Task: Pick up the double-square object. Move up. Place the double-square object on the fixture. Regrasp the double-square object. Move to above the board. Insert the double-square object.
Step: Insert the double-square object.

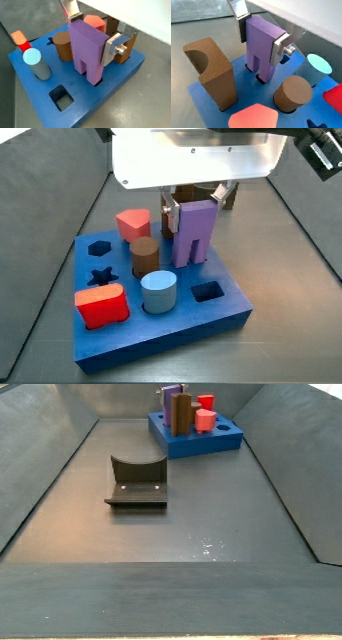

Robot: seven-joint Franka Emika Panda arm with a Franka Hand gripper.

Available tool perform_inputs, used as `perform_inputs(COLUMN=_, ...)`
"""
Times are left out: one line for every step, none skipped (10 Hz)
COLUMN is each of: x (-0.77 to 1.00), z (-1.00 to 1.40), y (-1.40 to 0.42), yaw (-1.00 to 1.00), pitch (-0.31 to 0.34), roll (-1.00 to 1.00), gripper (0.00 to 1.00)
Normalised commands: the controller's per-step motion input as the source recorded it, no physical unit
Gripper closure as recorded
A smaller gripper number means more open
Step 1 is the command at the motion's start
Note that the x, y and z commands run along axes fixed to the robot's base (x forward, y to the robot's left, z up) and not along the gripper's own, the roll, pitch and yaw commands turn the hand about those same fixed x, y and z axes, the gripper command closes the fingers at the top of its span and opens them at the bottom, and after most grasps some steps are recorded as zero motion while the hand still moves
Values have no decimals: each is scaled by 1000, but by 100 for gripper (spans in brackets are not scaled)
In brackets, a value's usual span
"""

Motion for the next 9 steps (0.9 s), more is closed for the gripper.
perform_inputs(x=-171, z=-71, y=0, yaw=-234, pitch=-230, roll=-161, gripper=100)
perform_inputs(x=-137, z=0, y=0, yaw=-146, pitch=-54, roll=0, gripper=100)
perform_inputs(x=0, z=0, y=0, yaw=-29, pitch=0, roll=139, gripper=100)
perform_inputs(x=0, z=-114, y=-60, yaw=74, pitch=0, roll=296, gripper=100)
perform_inputs(x=80, z=-106, y=-103, yaw=254, pitch=0, roll=341, gripper=100)
perform_inputs(x=129, z=-94, y=-91, yaw=280, pitch=0, roll=321, gripper=100)
perform_inputs(x=140, z=-131, y=-49, yaw=237, pitch=0, roll=266, gripper=100)
perform_inputs(x=171, z=-160, y=-43, yaw=154, pitch=-3, roll=266, gripper=100)
perform_inputs(x=54, z=-163, y=-29, yaw=0, pitch=0, roll=243, gripper=100)
